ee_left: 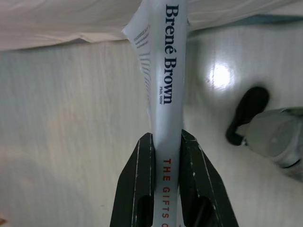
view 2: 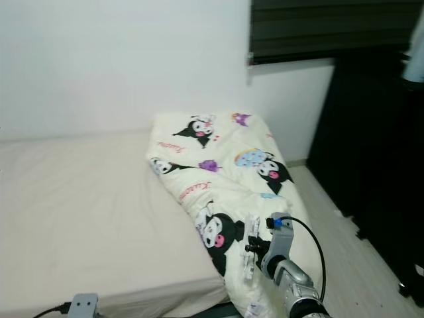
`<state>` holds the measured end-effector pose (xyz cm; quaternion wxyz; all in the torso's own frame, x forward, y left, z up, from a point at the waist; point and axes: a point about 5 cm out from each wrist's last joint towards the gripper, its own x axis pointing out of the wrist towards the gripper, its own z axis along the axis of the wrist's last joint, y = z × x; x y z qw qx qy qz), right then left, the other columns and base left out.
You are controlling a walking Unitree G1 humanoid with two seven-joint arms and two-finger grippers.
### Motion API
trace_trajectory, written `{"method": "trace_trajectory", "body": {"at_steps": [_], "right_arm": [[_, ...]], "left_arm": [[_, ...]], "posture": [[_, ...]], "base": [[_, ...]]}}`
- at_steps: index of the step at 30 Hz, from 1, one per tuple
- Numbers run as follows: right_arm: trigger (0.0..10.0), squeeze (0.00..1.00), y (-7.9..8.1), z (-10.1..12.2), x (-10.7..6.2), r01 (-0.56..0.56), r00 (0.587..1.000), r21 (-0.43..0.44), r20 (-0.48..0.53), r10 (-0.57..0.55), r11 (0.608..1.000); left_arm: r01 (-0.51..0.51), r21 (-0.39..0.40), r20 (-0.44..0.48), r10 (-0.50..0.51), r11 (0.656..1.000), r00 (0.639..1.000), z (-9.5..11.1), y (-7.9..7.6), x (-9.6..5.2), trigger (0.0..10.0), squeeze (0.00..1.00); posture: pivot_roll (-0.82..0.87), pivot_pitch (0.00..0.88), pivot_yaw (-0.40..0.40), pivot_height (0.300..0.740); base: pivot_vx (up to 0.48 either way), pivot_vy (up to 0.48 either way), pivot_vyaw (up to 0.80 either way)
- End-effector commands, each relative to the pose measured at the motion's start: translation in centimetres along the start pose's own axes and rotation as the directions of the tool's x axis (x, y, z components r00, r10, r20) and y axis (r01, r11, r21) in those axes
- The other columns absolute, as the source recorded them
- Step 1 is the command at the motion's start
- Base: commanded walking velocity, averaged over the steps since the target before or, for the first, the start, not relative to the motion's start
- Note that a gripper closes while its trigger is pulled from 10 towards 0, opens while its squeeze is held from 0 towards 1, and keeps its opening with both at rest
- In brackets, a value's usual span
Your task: Clean up the room
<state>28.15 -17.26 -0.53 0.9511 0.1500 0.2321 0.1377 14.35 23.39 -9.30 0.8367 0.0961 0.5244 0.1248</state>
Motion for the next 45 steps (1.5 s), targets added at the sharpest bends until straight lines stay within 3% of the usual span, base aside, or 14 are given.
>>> {"method": "trace_trajectory", "body": {"at_steps": [1,3,5,12,20,33,45], "right_arm": [[10.0,0.0,0.5,1.0,0.4,-0.032,0.998,-0.011,0.051,0.033,0.999],[10.0,0.0,1.2,2.2,0.9,-0.075,0.992,-0.024,0.098,0.077,0.997],[10.0,0.0,1.6,2.6,1.1,-0.087,0.991,-0.037,0.102,0.09,0.996],[10.0,0.0,2.2,1.9,1.5,-0.102,0.992,-0.061,0.061,0.106,0.993],[10.0,0.0,2.5,2.2,1.6,-0.117,0.99,-0.068,0.073,0.122,0.991],[10.0,0.0,2.6,2.3,1.6,-0.124,0.988,-0.073,0.081,0.13,0.99],[10.0,0.0,2.5,2.1,1.6,-0.123,0.989,-0.072,0.078,0.128,0.99]], "left_arm": [[0.014,0.069,0.0,-0.014,0.998,1.0,-0.3,0.0,0.0,10.0,0.0],[0.04,0.147,-0.02,-0.038,0.988,0.999,-1.1,-0.3,-0.1,10.0,0.0],[0.051,0.164,-0.028,-0.047,0.985,0.998,-1.4,-0.4,-0.2,10.0,0.0],[0.055,0.133,-0.058,-0.047,0.99,0.997,-2.2,0.1,-0.2,10.0,0.0],[0.059,0.204,-0.069,-0.046,0.977,0.997,-3.3,1.3,-0.3,10.0,0.0],[0.076,0.261,-0.059,-0.063,0.962,0.996,-2.9,0.4,-0.3,10.0,0.0],[0.079,0.249,-0.038,-0.071,0.965,0.997,-2.6,0.4,-0.3,10.0,0.0]], "posture": [[-0.14,0.0,-0.001,0.74],[-0.14,0.0,0.003,0.74],[-0.13,0.0,-0.001,0.74],[-0.11,0.0,-0.017,0.74],[-0.12,0.0,-0.011,0.74],[-0.13,0.0,-0.009,0.74],[-0.13,0.0,-0.005,0.74]], "base": [[0.0,0.0,0.76],[0.0,0.0,0.76],[0.0,0.0,0.76],[-0.194,0.0,0.76],[-0.18,0.0,0.76],[0.0,0.0,0.76],[0.0,0.0,0.76]]}}
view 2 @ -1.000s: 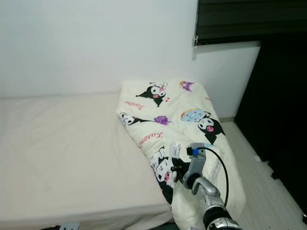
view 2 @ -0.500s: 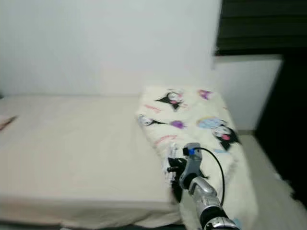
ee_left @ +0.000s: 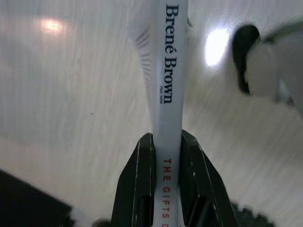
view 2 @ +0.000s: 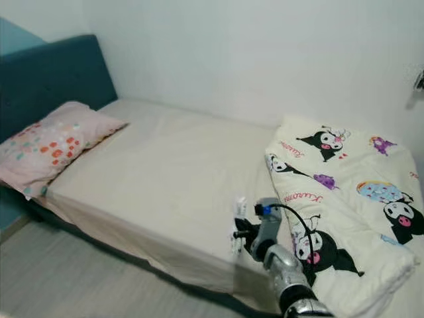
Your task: Clean up the room
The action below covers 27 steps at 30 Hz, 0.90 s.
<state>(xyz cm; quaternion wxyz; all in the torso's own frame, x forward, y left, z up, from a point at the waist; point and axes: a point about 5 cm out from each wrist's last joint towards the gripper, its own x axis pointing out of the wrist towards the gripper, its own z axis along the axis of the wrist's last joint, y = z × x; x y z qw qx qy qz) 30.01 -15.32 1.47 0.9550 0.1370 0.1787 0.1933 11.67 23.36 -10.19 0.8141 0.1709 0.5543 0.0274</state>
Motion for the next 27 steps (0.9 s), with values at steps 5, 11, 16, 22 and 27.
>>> {"method": "trace_trajectory", "body": {"at_steps": [5,11,16,22,27], "right_arm": [[10.0,0.0,0.6,-0.3,0.2,-0.016,1.0,-0.004,-0.009,0.016,1.0],[10.0,0.0,0.8,-0.5,0.3,-0.027,1.0,-0.014,-0.014,0.027,1.0],[10.0,0.0,1.0,-0.4,0.4,-0.04,0.999,-0.032,-0.016,0.04,0.999],[10.0,0.0,1.4,-0.5,0.5,-0.075,0.997,-0.073,-0.033,0.072,0.995],[10.0,0.0,1.6,-0.6,0.5,-0.087,0.996,-0.081,-0.038,0.084,0.993]], "left_arm": [[-0.006,0.006,0.009,0.006,1.0,1.0,0.2,0.5,0.0,10.0,0.0],[-0.008,-0.009,0.013,0.009,1.0,1.0,0.3,0.9,0.1,10.0,0.0],[-0.009,-0.01,0.013,0.009,1.0,1.0,0.3,1.0,0.1,10.0,0.0],[-0.001,-0.006,0.015,0.002,1.0,1.0,0.4,0.6,0.1,10.0,0.0],[0.002,-0.007,0.016,-0.002,1.0,1.0,0.5,0.4,0.1,10.0,0.0]], "posture": [[-0.12,0.0,-0.004,0.74],[-0.12,0.0,-0.004,0.74],[-0.12,0.0,-0.004,0.74],[-0.12,0.0,-0.006,0.74],[-0.12,0.0,-0.006,0.74]], "base": [[0.0,0.0,0.76],[0.144,0.0,0.76],[0.305,0.0,0.76],[0.308,0.0,0.76],[0.187,0.0,0.76]]}}
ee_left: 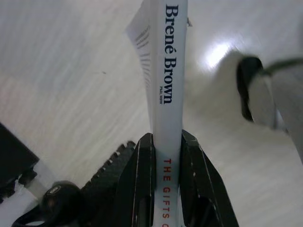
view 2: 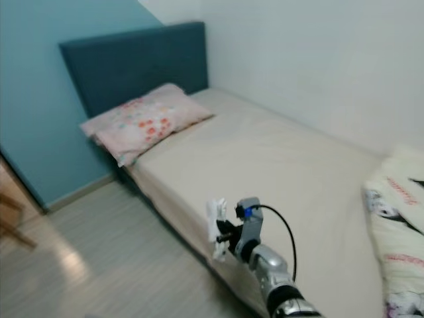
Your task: Clean up the room
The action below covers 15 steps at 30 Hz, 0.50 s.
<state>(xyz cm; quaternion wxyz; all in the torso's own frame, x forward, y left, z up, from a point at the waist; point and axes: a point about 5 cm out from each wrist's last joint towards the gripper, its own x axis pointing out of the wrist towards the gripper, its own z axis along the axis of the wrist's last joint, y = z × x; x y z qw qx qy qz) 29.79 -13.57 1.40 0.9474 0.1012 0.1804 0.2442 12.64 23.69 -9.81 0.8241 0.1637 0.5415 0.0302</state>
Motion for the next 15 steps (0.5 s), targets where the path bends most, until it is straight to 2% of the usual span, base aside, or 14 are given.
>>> {"method": "trace_trajectory", "body": {"at_steps": [1,4,15], "right_arm": [[10.0,0.0,0.03,-0.12,-0.03,0.001,1.0,0.001,-0.001,-0.001,1.0],[10.0,0.0,0.0,-0.15,-0.06,0.002,1.0,-0.001,-0.003,-0.002,1.0],[10.0,0.0,-0.09,-0.18,-0.14,0.006,1.0,-0.005,-0.004,-0.006,1.0]], "left_arm": [[0.003,0.012,-0.015,-0.003,1.0,1.0,-0.38,-0.2,-0.04,10.0,0.0],[0.005,0.013,-0.015,-0.004,1.0,1.0,-0.33,-0.24,-0.04,10.0,0.0],[0.005,0.015,-0.01,-0.005,1.0,1.0,-0.05,-0.06,0.01,10.0,0.0]], "posture": [[-0.12,0.0,-0.006,0.74],[-0.12,0.0,-0.005,0.74],[-0.13,0.0,-0.006,0.74]], "base": [[0.0,0.0,0.76],[0.102,0.0,0.76],[0.254,0.0,0.76]]}}
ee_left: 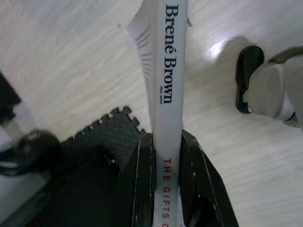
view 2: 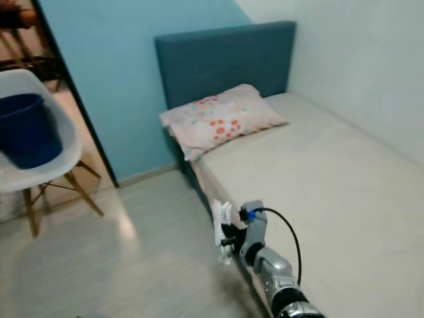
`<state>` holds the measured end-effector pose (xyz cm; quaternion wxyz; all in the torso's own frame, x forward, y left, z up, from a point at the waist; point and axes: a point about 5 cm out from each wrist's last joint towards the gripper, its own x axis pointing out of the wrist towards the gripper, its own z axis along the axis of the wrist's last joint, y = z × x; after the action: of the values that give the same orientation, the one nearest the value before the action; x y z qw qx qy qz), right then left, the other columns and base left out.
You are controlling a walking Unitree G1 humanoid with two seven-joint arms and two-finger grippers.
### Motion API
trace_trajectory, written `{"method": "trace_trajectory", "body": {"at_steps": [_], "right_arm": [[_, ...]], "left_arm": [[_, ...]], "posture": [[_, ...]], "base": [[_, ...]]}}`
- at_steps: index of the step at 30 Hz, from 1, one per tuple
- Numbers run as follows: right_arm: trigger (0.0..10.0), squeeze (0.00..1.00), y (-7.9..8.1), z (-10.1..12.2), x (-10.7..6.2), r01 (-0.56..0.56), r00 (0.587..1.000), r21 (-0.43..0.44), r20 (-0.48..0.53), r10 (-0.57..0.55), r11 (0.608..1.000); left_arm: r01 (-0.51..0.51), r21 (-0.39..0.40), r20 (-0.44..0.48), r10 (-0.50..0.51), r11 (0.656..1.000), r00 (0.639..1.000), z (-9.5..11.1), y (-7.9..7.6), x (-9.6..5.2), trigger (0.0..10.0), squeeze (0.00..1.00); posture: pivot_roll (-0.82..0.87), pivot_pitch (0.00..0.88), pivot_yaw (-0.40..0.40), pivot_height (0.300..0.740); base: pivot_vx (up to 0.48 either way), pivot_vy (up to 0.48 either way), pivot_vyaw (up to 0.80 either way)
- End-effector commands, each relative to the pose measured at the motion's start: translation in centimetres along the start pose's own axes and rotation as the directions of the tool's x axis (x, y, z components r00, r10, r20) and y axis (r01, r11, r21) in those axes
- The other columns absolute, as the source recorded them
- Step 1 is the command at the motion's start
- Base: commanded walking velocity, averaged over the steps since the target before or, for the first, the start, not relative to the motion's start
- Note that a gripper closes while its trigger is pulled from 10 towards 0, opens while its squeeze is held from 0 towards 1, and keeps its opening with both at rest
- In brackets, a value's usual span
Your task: Clean up the room
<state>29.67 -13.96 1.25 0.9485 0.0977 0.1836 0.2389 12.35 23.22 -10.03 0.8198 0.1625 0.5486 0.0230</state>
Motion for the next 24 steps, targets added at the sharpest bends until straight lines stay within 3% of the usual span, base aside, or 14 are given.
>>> {"method": "trace_trajectory", "body": {"at_steps": [1,21,24], "right_arm": [[10.0,0.0,0.24,-0.03,0.11,-0.006,1.0,-0.001,0.003,0.006,1.0],[10.0,0.0,0.59,0.17,0.39,-0.028,1.0,-0.01,0.004,0.028,1.0],[10.0,0.0,0.95,0.49,0.62,-0.061,0.998,-0.022,0.009,0.061,0.998]], "left_arm": [[-0.011,0.007,0.003,0.011,1.0,1.0,0.17,0.5,0.03,10.0,0.0],[-0.015,0.012,0.005,0.015,1.0,1.0,-0.06,0.9,0.0,10.0,0.0],[-0.021,-0.017,0.029,0.022,1.0,0.999,0.66,0.75,0.06,10.0,0.0]], "posture": [[-0.13,0.0,-0.006,0.74],[-0.12,0.0,-0.008,0.74],[-0.12,0.0,-0.007,0.74]], "base": [[0.311,0.0,0.76],[0.253,0.0,0.76],[0.361,0.0,0.5]]}}
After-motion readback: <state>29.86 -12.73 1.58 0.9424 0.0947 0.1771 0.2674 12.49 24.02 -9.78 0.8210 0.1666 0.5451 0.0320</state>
